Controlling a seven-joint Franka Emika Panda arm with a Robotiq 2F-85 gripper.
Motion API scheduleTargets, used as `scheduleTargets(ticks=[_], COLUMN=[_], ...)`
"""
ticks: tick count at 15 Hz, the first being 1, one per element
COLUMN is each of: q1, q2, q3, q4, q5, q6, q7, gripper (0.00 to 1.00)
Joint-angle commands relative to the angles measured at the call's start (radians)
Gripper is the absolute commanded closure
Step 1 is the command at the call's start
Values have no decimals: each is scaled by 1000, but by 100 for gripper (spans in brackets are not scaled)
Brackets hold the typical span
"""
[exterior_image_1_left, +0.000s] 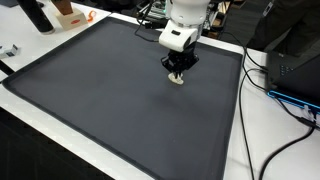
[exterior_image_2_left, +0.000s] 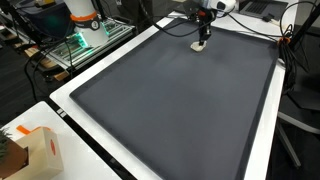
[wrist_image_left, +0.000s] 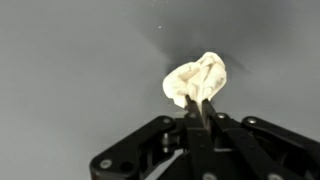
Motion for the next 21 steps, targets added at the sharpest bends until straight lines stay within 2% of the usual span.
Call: scheduleTargets(ticks=[1,9,15,21], q1=[8,5,-26,-76], q2=[-11,-20,-111,-245], q3=[-4,9,46,51], q4=[-22,-19,-39,-106], q5=[-14,5,84,278], q6=[18,1,-39,-49], q7=[24,13,-12,16], gripper=[60,2,0,0])
